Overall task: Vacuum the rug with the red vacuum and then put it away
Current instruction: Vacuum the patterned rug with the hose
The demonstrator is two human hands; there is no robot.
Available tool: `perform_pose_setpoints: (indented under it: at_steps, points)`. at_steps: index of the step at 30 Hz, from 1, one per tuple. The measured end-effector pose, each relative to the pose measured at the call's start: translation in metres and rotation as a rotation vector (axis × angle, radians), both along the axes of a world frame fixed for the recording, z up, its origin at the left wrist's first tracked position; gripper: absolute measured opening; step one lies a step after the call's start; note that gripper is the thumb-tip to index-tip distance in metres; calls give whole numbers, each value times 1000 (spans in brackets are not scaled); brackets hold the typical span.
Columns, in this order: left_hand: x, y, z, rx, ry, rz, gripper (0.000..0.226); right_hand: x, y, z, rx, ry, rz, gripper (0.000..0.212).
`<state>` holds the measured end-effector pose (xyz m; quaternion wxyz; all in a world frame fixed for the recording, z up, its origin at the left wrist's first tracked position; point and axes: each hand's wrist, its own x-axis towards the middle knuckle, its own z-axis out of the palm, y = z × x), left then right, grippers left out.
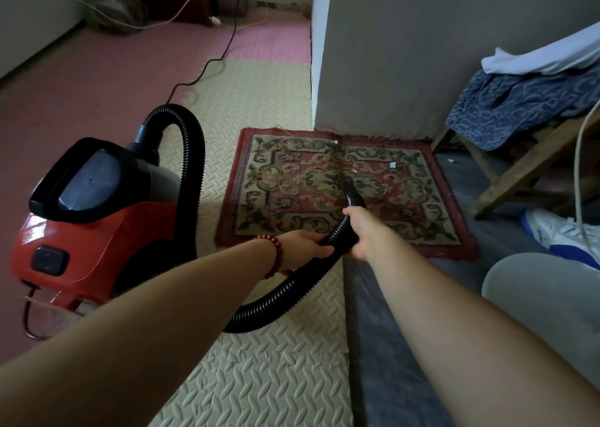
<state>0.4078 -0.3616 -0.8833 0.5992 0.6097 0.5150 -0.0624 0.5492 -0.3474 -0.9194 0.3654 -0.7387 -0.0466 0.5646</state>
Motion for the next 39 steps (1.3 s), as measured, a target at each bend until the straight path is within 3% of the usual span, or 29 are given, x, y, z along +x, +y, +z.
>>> perform_pose_setpoints:
  at_steps: [8,13,18,20,22,24,32,39]
  points:
    - [0,12,-1,130,-34,125,41,-28,12,-2,57,-20,90,50]
    - [-2,13,0,123,-34,148,43,-34,15,-8,48,-29,93,56]
    - [0,9,0,100,-155,223,37,-31,18,1,75,-111,12,52]
    - [-1,8,-1,79,-183,213,33,-26,21,1,77,-134,-7,52]
    - [-3,10,-5,80,-196,174,54,-24,21,3,85,-146,-35,53]
    - [-3,12,-3,137,-184,148,61,-23,20,5,91,-145,-74,55]
    - [10,15,-7,243,-159,114,58,-23,20,-4,125,-47,-120,69]
    - [5,24,-10,270,-100,77,54,-28,20,-10,102,-62,-49,58]
